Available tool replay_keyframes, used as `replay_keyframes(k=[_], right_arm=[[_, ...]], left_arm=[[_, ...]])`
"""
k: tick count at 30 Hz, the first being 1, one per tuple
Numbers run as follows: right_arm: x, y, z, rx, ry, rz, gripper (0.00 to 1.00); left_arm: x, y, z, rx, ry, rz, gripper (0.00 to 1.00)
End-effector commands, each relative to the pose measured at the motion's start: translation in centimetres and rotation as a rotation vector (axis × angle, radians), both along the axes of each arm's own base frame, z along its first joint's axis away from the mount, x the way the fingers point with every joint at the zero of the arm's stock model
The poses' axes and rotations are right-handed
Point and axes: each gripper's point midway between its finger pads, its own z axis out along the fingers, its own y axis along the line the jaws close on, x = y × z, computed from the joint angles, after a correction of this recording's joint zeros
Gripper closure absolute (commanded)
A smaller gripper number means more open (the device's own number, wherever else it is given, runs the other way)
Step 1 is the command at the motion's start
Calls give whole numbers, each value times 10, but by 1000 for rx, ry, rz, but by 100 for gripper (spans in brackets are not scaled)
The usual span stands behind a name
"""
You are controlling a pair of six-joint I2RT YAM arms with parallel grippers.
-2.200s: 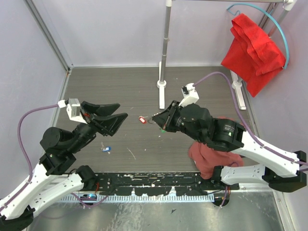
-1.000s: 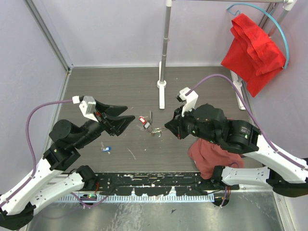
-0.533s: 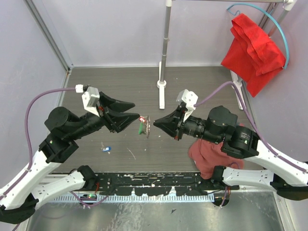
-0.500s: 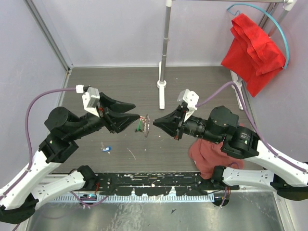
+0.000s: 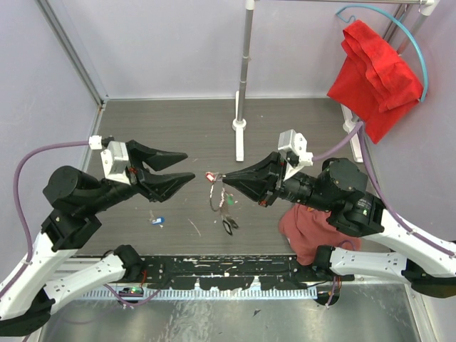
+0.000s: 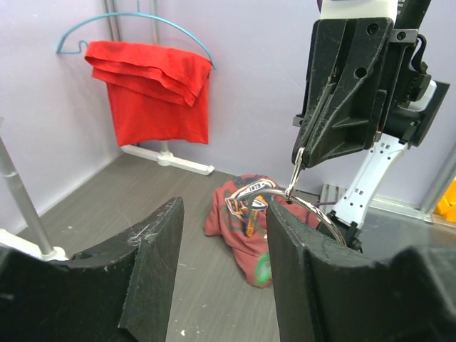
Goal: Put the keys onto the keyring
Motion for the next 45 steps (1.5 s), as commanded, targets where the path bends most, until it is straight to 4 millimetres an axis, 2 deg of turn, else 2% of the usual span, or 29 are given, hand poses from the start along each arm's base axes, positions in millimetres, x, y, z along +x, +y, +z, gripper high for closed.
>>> replay_keyframes(k=[1, 5, 13, 23, 32, 35, 38, 41, 45], right_arm=[[-4, -11, 44, 138, -32, -2, 99], [3, -13, 40, 123, -9, -41, 99], [25, -21, 31, 109, 78, -171, 99], [41, -19, 23, 82, 129, -253, 99], [43, -19, 23, 78, 135, -264, 99], [43, -20, 25, 83, 136, -262, 99], [42, -22, 25, 82, 137, -263, 99], [42, -24, 24, 80, 139, -270, 99], [41, -25, 26, 86, 139, -267, 99]], left_arm=[[2, 10, 16, 5, -76, 50, 45], [4, 11, 18, 27, -97, 66, 51], [16, 17, 26, 60, -137, 145, 51], [21, -8, 14, 139, -184, 149, 51], [1, -36, 5, 235, -301, 153, 50], [-1, -39, 3, 259, -329, 164, 44], [5, -38, -3, 282, -334, 195, 38], [12, -36, -8, 299, -306, 238, 41], [18, -32, -4, 278, -265, 280, 43]])
